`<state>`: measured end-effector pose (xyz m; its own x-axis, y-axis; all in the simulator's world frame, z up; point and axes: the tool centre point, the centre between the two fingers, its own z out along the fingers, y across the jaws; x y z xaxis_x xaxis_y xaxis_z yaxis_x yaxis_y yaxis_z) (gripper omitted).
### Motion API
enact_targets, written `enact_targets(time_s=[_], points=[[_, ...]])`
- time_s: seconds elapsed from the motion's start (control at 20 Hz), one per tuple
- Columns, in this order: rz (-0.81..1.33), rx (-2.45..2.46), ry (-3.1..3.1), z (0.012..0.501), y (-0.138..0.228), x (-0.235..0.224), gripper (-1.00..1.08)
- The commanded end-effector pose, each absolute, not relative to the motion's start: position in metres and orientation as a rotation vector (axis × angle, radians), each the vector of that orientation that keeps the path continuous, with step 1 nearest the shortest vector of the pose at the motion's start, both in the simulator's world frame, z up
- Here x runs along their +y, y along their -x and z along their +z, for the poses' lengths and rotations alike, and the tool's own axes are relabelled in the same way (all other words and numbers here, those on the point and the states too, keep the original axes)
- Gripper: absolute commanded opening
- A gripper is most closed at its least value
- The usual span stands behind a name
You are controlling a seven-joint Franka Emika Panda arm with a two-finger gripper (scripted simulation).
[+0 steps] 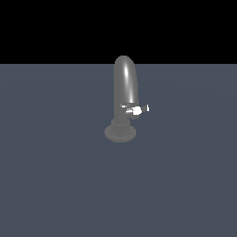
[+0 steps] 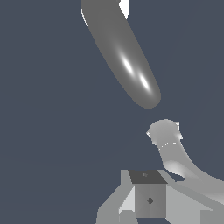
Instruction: Turn on the faucet by rotating a designated handle.
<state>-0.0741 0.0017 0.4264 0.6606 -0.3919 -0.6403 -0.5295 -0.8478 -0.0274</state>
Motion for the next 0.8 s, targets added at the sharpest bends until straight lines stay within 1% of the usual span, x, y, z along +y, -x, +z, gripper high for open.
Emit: enact_targets(time_s=[0.0,0.75], points=[[1.009,0.798,2.614,0.419,0.062,-0.001,-1.00],[1.316,1.070,2.249,0.363,0.001,-0.026,-1.00]])
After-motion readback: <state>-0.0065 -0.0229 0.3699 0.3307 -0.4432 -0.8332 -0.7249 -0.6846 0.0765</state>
